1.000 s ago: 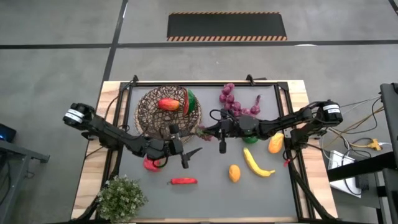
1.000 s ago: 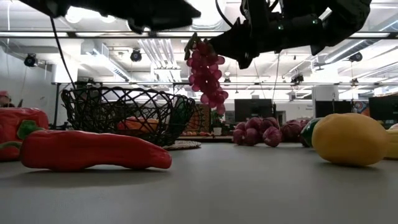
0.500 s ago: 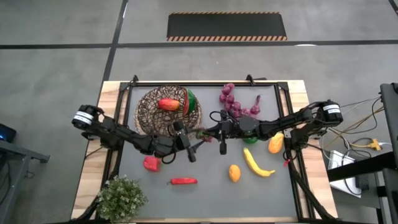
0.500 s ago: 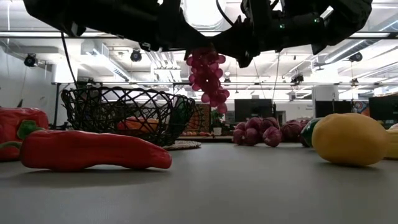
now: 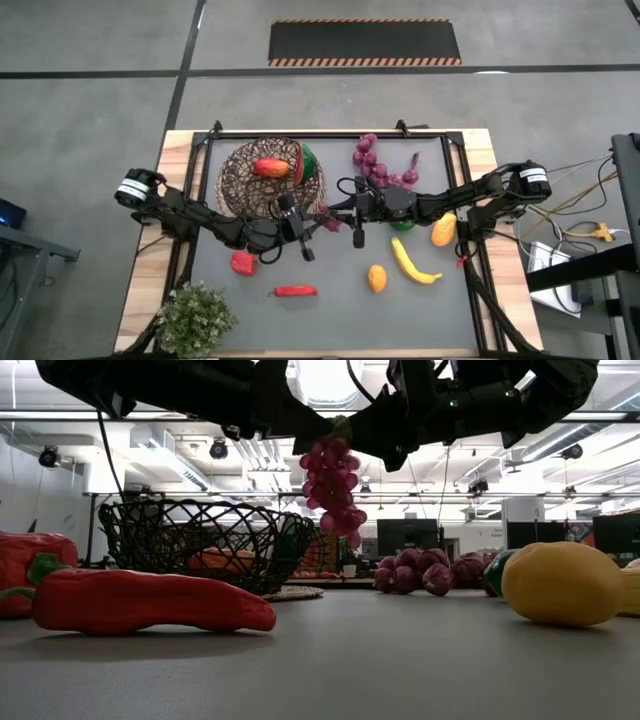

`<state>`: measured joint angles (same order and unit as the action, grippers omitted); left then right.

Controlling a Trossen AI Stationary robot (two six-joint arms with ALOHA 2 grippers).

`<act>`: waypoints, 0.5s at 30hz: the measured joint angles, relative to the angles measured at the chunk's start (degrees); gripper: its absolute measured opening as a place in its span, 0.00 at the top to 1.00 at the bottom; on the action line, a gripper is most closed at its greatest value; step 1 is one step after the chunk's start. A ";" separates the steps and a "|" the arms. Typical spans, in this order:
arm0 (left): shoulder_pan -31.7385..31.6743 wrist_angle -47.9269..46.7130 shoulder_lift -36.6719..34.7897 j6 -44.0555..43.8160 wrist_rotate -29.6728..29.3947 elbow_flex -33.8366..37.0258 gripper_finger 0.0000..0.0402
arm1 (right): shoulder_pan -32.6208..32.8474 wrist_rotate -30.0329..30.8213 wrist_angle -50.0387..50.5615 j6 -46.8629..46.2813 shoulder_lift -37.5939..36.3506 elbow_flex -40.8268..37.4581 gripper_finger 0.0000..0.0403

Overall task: Build produce basket
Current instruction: Put the grapes into the wire basket

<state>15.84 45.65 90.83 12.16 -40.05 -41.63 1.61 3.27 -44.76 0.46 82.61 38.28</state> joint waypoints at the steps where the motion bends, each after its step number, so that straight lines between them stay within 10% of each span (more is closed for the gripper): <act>1: 0.02 0.00 0.00 0.00 0.02 0.01 0.95 | -0.02 0.15 0.04 -0.61 0.00 0.00 0.75; 15: 0.60 -0.07 -2.02 -2.80 0.48 -0.60 0.96 | -0.70 4.29 17.75 -0.31 -12.18 0.11 0.40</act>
<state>16.43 45.58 88.81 9.37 -39.57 -42.22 0.91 7.56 -27.01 0.15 70.43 38.39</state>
